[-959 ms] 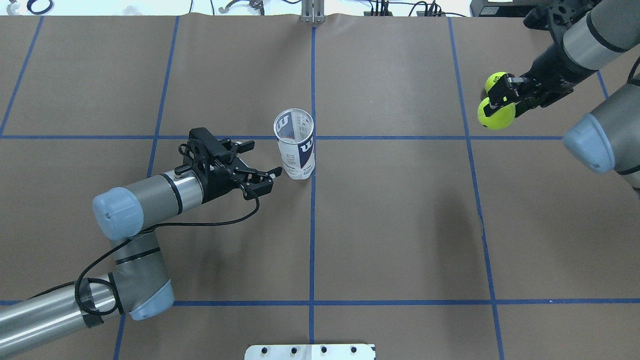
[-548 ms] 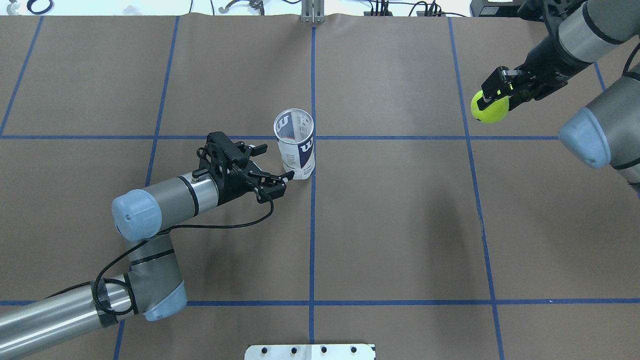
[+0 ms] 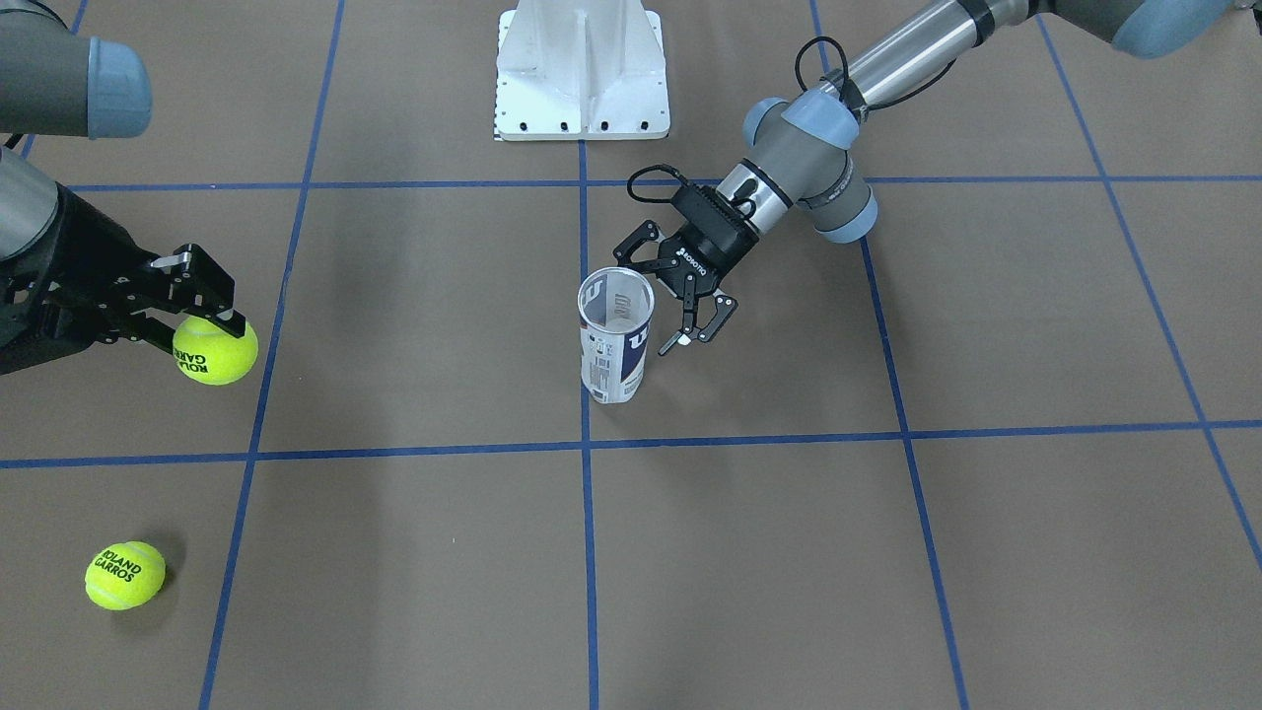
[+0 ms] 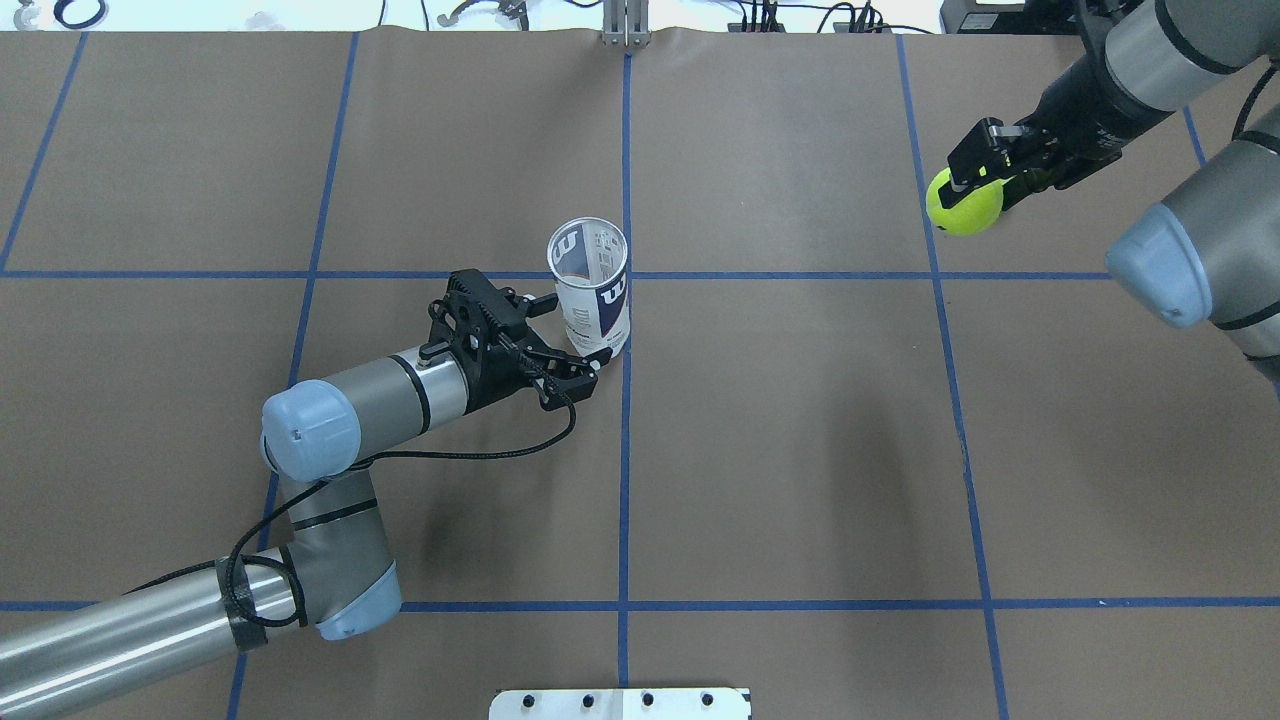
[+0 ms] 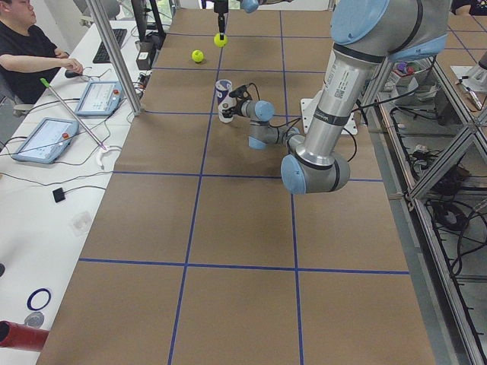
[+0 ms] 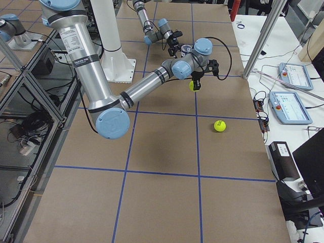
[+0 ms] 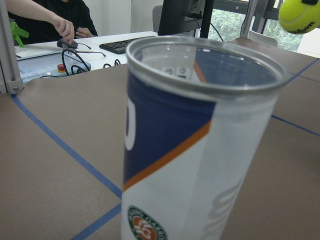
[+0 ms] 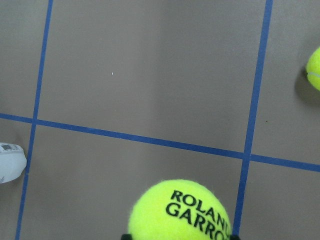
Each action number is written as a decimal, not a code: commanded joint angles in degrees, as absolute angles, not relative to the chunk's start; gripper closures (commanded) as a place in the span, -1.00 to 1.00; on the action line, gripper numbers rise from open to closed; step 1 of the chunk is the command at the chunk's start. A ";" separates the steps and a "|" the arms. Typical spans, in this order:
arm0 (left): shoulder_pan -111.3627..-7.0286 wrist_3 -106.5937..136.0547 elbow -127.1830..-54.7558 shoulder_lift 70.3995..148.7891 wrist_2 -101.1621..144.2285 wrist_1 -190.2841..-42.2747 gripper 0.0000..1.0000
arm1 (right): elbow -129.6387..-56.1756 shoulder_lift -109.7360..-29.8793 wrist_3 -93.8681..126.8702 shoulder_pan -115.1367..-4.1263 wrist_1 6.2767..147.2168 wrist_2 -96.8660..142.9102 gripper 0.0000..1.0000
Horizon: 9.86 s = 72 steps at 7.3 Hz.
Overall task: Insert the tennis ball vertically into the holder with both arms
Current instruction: 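Grasp the upright can with the left gripper while the right gripper carries the ball, then carry the yellow ball with the right gripper above the can's open top, then lower the ball into the can and open the right gripper, then raise the right gripper and move it toward the second yellow ball, then lower the right gripper onto the second yellow ball and grasp it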
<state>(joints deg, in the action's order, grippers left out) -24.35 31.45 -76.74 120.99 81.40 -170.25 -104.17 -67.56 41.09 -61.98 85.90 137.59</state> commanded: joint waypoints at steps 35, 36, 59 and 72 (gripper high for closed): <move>-26.80 31.46 -66.45 131.22 79.80 -169.45 -0.56 | -89.47 -39.28 69.17 -46.23 77.26 126.21 1.00; -26.89 31.38 -66.45 131.22 79.80 -169.37 -0.56 | -89.91 -39.81 69.17 -46.23 77.34 126.30 1.00; -27.33 31.46 -66.71 131.66 79.89 -168.22 -0.68 | -82.29 -62.75 20.03 -67.05 77.87 129.74 -0.98; -27.86 31.55 -66.71 131.57 79.89 -168.31 -0.69 | -56.87 -56.34 17.14 -61.26 58.81 118.21 -0.97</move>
<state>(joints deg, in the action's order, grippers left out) -27.88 31.48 -66.71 131.57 79.89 -168.31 -58.34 -56.40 17.12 -61.50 60.32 118.89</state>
